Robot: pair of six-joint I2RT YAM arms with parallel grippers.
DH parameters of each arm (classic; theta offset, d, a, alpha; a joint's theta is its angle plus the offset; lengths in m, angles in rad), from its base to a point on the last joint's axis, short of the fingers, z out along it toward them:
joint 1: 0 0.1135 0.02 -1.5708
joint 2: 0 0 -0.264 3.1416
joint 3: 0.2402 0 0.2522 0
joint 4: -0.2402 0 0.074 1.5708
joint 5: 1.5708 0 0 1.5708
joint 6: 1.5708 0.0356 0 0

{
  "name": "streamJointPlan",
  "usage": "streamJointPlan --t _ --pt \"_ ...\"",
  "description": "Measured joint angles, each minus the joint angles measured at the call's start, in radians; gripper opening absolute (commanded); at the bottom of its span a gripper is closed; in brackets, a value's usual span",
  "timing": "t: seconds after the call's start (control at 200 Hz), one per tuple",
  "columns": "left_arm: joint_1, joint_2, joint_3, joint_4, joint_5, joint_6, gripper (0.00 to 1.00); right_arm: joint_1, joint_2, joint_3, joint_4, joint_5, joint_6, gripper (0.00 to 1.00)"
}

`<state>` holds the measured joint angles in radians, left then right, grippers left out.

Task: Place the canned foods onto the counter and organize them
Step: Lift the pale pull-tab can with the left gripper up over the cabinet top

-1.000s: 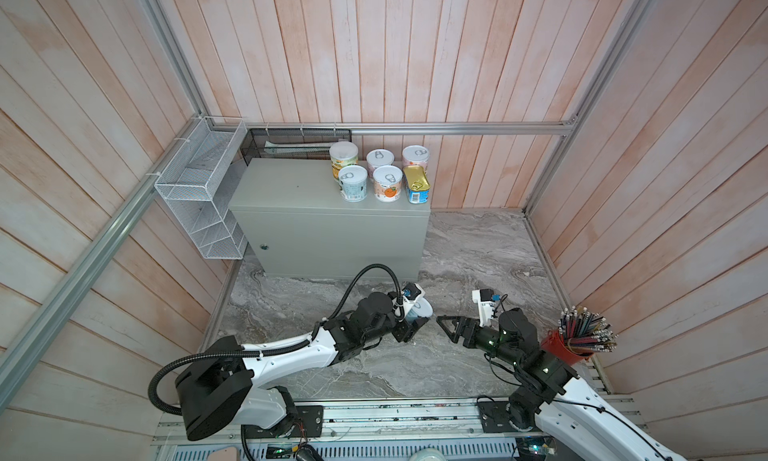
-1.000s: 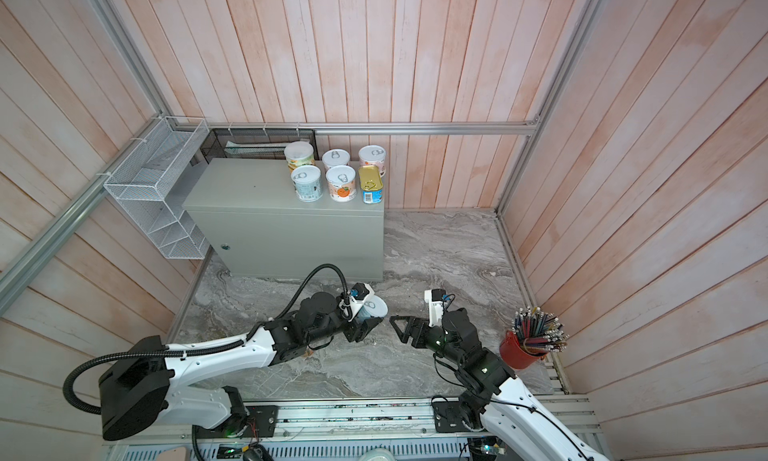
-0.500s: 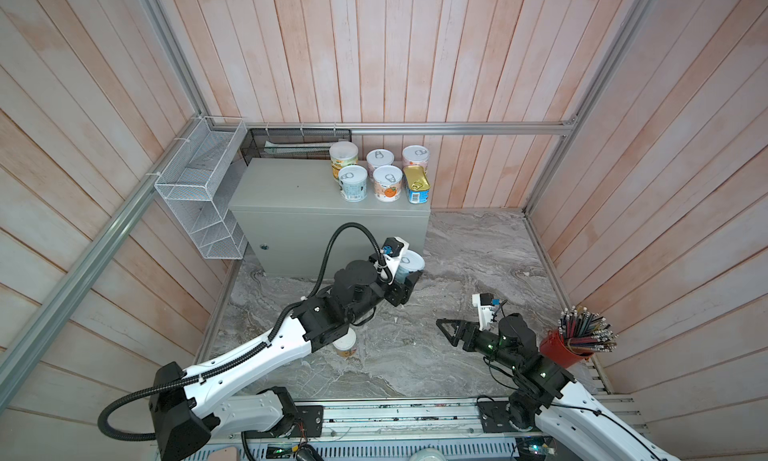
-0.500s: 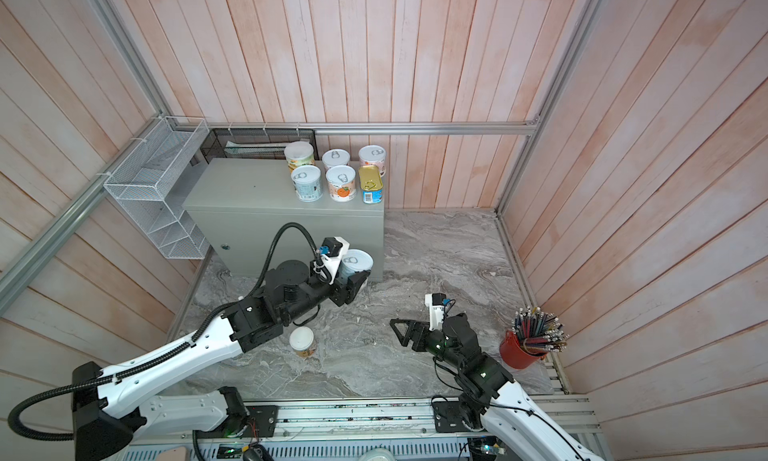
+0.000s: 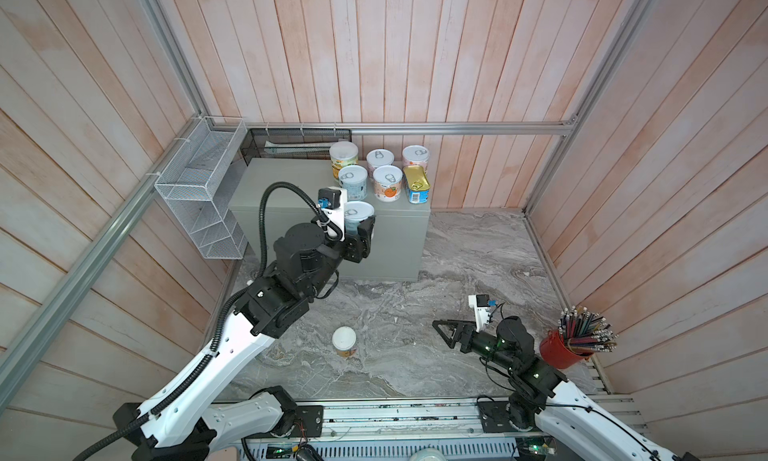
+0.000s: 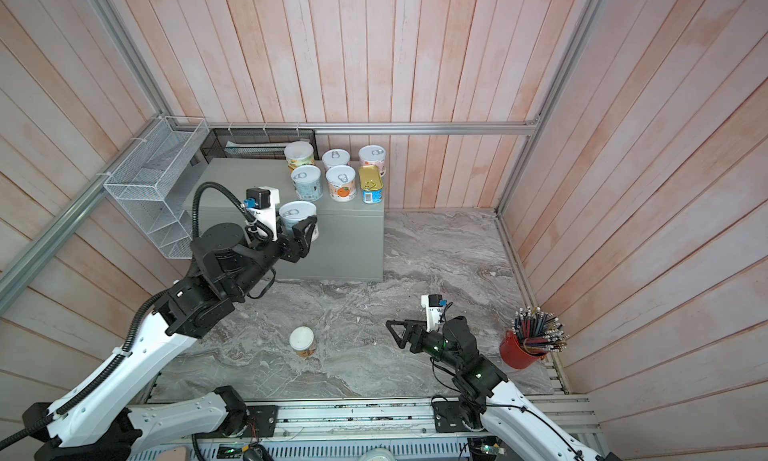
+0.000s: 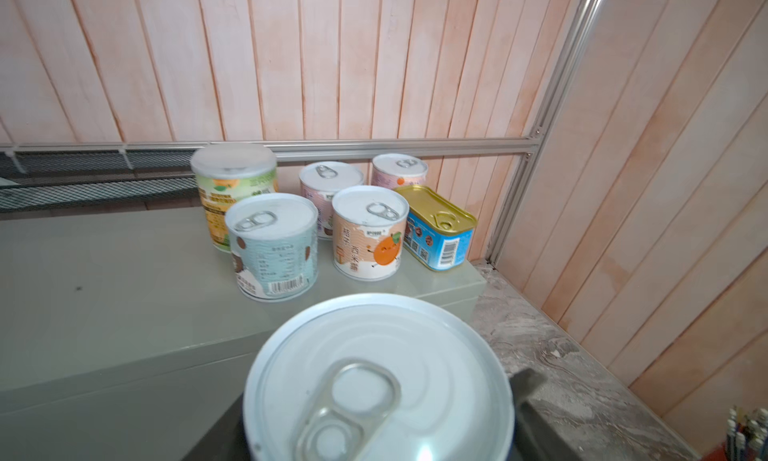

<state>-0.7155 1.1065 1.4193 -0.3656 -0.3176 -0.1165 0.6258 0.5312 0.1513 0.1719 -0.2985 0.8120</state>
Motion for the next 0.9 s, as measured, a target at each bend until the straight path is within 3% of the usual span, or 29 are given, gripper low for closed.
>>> streamJointPlan --t 0.255,0.685,0.9 --pt "0.092 0.083 0.196 -0.024 -0.010 0.011 0.52 0.000 -0.010 -0.036 0.059 -0.031 -0.011 0.92" --pt "0.304 0.413 0.480 -0.072 0.066 0.019 0.52 0.000 -0.003 -0.043 0.056 -0.035 -0.058 0.93" --pt "0.401 0.468 0.541 -0.076 0.105 0.019 0.51 -0.008 0.040 -0.046 0.061 -0.034 -0.084 0.95"
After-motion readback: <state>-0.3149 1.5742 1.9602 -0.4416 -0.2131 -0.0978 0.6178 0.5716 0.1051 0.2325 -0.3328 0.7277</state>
